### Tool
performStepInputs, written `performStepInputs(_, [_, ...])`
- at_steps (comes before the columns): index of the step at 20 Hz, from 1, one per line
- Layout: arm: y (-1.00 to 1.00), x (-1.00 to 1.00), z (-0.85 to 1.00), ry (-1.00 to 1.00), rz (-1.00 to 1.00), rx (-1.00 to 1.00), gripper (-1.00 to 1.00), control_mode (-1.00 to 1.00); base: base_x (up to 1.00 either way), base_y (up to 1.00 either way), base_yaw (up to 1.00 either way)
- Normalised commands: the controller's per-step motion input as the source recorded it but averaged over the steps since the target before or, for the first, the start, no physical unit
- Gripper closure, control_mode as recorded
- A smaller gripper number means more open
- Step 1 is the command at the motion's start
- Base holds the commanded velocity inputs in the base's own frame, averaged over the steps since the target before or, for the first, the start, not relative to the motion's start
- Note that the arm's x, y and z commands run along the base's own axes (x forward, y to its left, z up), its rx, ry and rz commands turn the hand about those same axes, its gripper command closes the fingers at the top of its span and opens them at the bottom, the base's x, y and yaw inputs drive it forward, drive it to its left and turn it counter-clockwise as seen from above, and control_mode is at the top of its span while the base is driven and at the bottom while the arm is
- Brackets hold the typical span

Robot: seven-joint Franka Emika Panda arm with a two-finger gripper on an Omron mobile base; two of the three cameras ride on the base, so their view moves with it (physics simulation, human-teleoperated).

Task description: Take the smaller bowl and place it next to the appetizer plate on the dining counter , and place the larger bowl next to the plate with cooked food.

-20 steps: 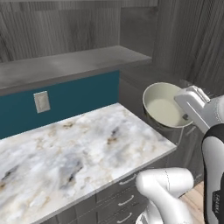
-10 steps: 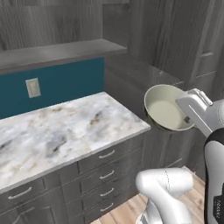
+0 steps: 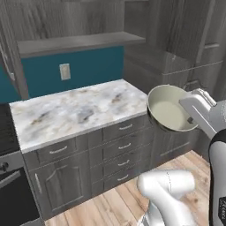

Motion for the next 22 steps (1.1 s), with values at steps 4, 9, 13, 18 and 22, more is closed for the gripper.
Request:
performStepInputs(4, [0.00, 0.00, 0.00, 0.00, 0.00, 0.00, 1.00, 1.00, -0.71, 0.91, 0.16])
performStepInputs(9, [0.00, 0.00, 0.00, 0.00, 0.00, 0.00, 1.00, 1.00, -0.66, 0.98, 0.15])
performStepInputs(13, [0.00, 0.00, 0.00, 0.00, 0.00, 0.00, 1.00, 1.00, -0.55, 1.00, 0.13])
performStepInputs(18, [0.00, 0.00, 0.00, 0.00, 0.00, 0.00, 1.00, 1.00, -0.57, 1.00, 0.12])
performStepInputs(22, [0.00, 0.00, 0.00, 0.00, 0.00, 0.00, 1.00, 1.00, -0.60, 1.00, 0.11])
